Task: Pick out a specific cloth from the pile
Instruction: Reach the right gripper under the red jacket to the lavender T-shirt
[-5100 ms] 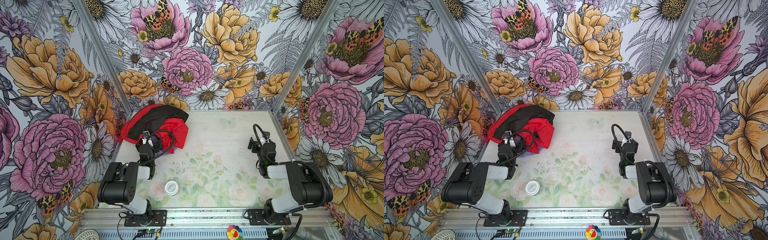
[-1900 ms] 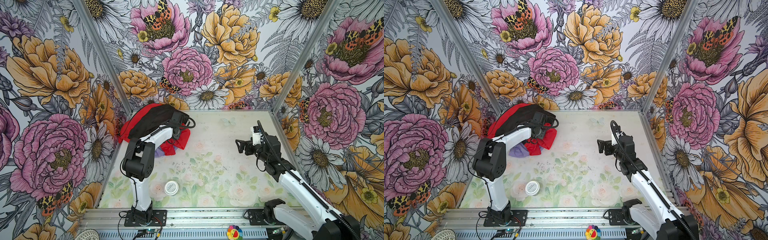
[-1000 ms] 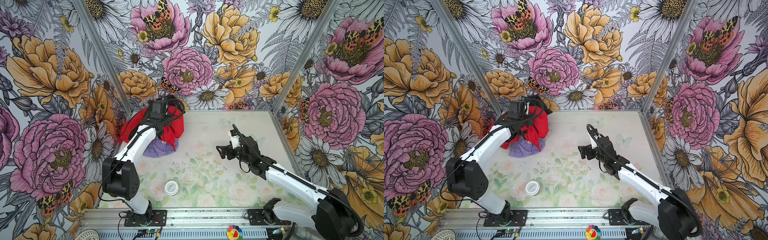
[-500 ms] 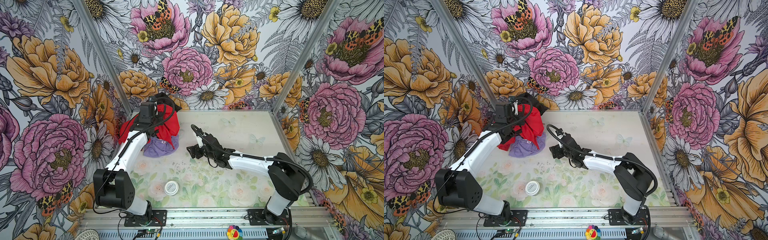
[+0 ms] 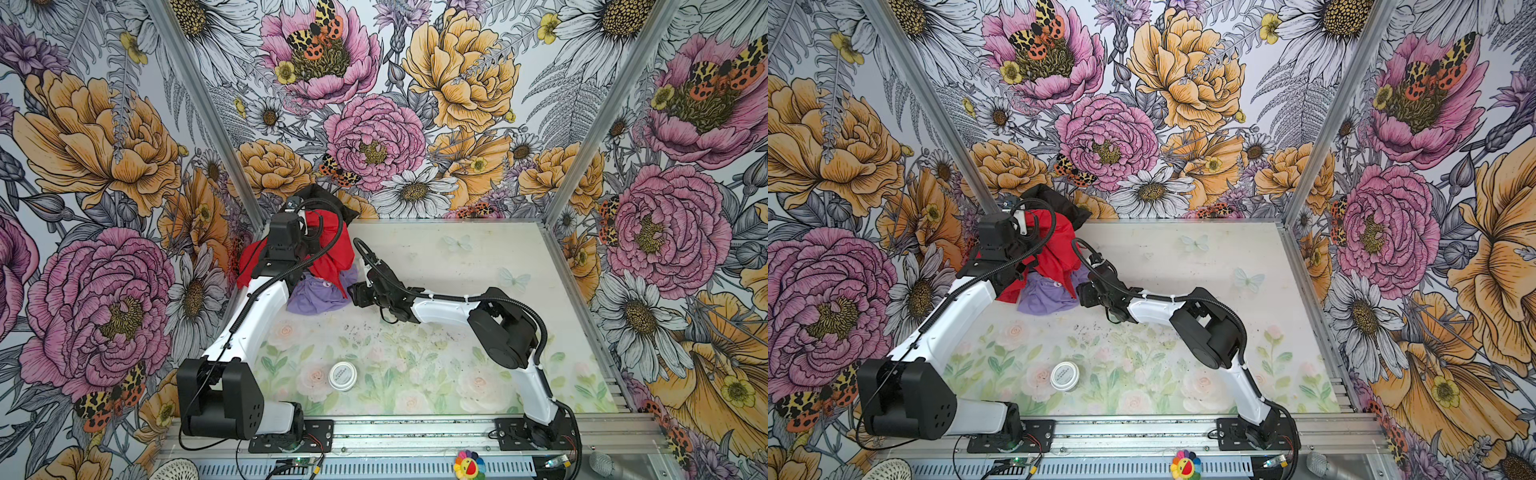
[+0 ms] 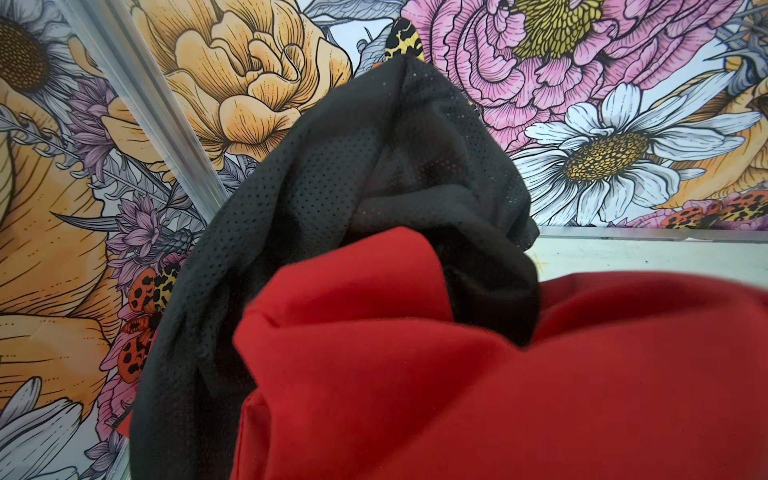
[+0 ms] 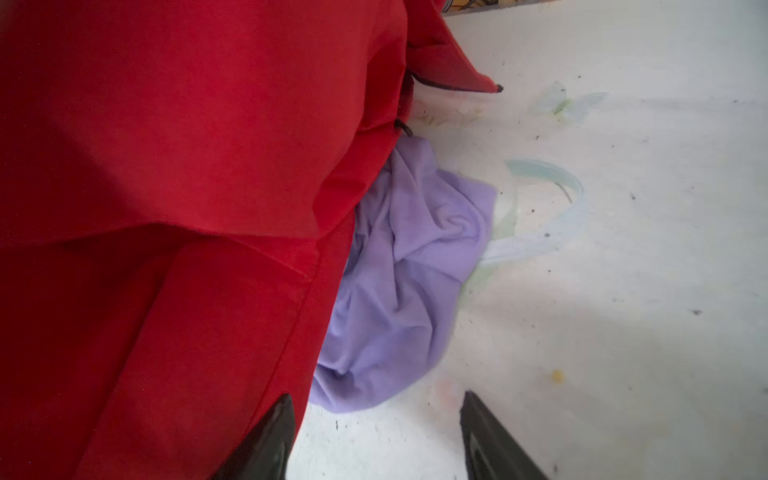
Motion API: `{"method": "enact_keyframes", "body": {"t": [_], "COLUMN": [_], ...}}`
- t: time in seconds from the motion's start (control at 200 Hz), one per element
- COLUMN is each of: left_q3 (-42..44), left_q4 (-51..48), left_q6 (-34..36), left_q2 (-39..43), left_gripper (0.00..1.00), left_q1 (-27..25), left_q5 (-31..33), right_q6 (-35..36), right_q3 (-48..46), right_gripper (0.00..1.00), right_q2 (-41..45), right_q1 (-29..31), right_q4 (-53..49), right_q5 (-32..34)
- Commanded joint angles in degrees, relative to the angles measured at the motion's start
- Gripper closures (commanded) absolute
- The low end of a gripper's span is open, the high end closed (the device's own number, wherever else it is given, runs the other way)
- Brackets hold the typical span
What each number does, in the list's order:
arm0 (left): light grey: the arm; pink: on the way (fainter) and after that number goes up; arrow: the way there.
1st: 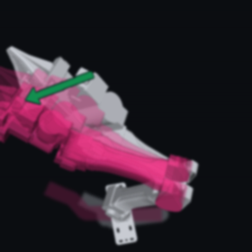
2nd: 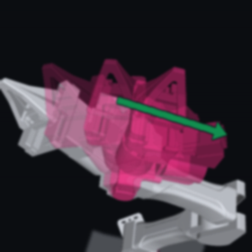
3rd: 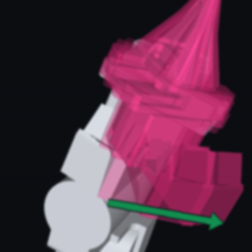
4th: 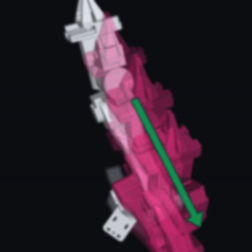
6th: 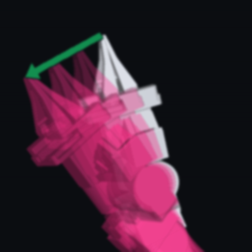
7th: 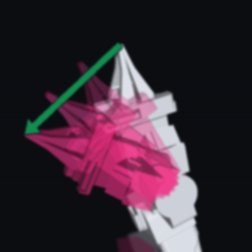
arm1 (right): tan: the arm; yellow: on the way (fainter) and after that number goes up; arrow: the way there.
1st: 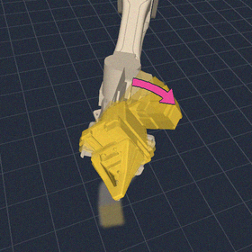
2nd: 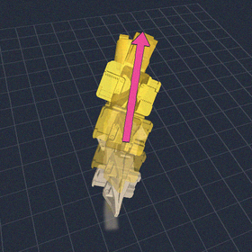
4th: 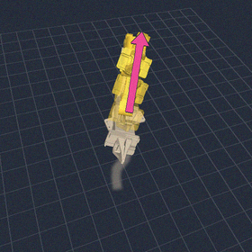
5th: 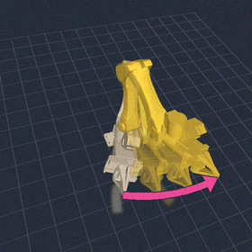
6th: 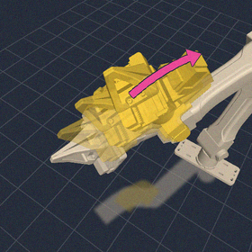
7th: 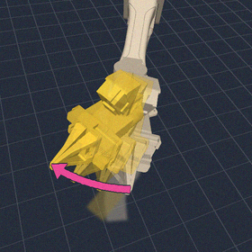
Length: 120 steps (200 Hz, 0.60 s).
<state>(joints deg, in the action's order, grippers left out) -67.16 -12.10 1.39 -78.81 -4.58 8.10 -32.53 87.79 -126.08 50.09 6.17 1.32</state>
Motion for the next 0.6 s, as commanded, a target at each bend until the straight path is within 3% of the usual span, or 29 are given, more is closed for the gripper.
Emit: {"method": "enact_keyframes", "body": {"t": [0.0,0.595], "left_q3": [0.13,1.19], "left_q4": [6.27,7.47], "left_q6": [-1.15,-1.76], "left_q2": [2.16,2.51], "left_gripper": [1.00,1.00], "left_q1": [0.66,1.07], "left_q5": [0.75,0.74], "right_q6": [1.11,6.59], "right_q3": [4.95,23.42], "right_gripper": [0.39,0.59], "right_q2": [-3.08,-17.53], "right_q1": [0.72,1.81], "right_q4": [-3.36,-9.80], "right_q5": [2.00,5.56]}}
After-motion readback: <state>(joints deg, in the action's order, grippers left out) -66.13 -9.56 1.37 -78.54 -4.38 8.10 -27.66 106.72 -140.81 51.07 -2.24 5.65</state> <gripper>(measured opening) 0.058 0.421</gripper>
